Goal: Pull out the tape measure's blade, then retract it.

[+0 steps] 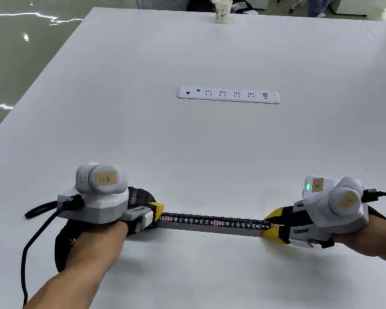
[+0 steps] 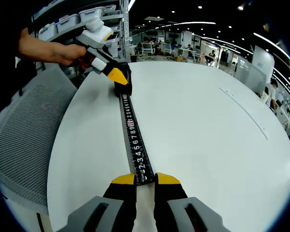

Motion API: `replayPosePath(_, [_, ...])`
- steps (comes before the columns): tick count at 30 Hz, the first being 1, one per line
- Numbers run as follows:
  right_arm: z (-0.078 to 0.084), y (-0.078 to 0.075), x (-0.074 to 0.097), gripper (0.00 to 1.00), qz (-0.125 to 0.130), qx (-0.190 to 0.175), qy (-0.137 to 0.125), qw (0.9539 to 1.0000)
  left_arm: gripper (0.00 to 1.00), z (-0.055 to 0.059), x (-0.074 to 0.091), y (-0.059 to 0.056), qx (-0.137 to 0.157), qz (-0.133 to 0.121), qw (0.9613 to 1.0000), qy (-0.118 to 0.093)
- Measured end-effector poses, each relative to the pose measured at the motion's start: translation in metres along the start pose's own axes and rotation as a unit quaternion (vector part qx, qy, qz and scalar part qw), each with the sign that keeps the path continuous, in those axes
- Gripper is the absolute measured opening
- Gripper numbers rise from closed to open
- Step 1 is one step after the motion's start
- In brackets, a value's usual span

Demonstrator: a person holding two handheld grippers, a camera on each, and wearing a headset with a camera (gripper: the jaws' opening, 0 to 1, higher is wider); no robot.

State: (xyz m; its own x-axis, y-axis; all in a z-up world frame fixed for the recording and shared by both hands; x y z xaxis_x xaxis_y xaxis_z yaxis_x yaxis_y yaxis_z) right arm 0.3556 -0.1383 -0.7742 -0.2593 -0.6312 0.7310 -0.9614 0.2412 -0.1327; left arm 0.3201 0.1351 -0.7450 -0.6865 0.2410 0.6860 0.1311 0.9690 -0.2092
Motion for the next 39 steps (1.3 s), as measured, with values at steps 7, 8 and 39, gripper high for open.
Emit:
replayPosePath(7, [-0.006,0.003,-0.005,0.09,-0.002,0.002,-0.003,1.0,0.55,0.0,0.0,0.001,0.002,0.001,1.0,0.001])
replayPosePath(8, [-0.007,0.003,-0.006,0.09,-0.002,0.002,-0.003,1.0,0.55,0.0,0.0,0.001,0.002,0.002,1.0,0.001])
replayPosePath(39, [-0.027,0.012,-0.023,0.1,-0.007,0.009,-0.013,0.9998,0.56,0.0,0.001,0.0,0.009,0.005,0.9999,-0.001])
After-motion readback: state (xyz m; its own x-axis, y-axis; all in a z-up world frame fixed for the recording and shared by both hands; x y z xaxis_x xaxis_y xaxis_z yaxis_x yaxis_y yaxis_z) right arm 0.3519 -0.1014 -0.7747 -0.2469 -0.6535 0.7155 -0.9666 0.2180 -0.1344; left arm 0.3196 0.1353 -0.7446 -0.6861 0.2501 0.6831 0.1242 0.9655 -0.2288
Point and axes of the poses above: the centre of the closed fingertips' face, and the gripper's own axes: x roughly backward along the fingers, y roughly to its left, z roughly out of its underside, the point moved 4 cm from there along x, roughly backward along the fingers, and after that the axes turned 11 degrees about z, right-handed, at the moved point
